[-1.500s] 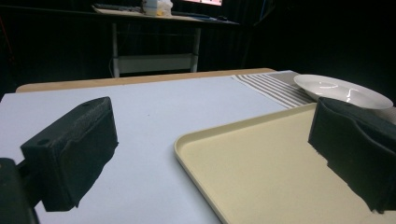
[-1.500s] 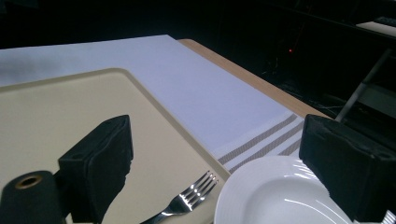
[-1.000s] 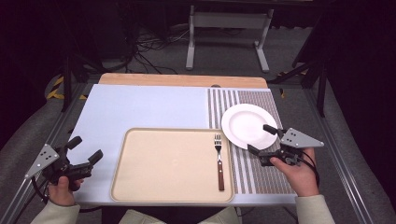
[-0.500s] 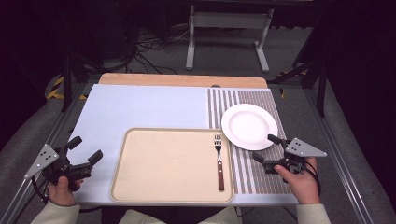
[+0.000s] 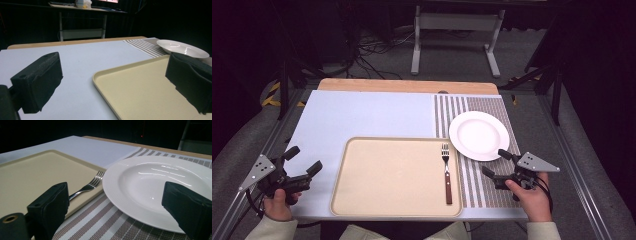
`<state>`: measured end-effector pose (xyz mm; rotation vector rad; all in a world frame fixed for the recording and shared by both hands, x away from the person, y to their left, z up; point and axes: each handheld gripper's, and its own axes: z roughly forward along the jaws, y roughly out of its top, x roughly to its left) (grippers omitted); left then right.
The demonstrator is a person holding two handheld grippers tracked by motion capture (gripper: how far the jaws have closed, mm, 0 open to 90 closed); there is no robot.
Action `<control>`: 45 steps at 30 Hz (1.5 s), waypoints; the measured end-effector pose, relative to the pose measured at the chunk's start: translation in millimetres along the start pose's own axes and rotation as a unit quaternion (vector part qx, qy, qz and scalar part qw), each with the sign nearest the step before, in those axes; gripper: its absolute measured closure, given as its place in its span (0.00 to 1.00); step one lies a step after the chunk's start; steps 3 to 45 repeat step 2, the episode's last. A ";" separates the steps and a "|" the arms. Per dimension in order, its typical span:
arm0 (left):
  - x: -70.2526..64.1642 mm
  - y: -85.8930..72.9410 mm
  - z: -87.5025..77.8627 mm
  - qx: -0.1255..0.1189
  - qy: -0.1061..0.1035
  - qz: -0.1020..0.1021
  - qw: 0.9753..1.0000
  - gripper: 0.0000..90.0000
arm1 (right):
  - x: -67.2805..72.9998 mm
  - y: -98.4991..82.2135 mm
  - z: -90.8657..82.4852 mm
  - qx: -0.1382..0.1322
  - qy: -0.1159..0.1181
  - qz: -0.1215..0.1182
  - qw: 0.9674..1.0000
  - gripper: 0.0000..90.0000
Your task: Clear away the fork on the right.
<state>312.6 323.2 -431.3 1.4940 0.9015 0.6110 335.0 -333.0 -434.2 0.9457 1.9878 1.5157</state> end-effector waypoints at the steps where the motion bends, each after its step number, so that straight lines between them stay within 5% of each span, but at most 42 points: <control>1: -0.1 0.0 0.2 0.000 0.000 0.000 1.000 0.02 | 1.0 0.3 0.5 -0.004 -0.002 0.002 1.000 0.08; 45: -0.1 0.0 0.2 0.000 0.000 0.000 1.000 0.02 | 1.9 0.6 1.0 -0.005 -0.002 0.002 1.000 0.09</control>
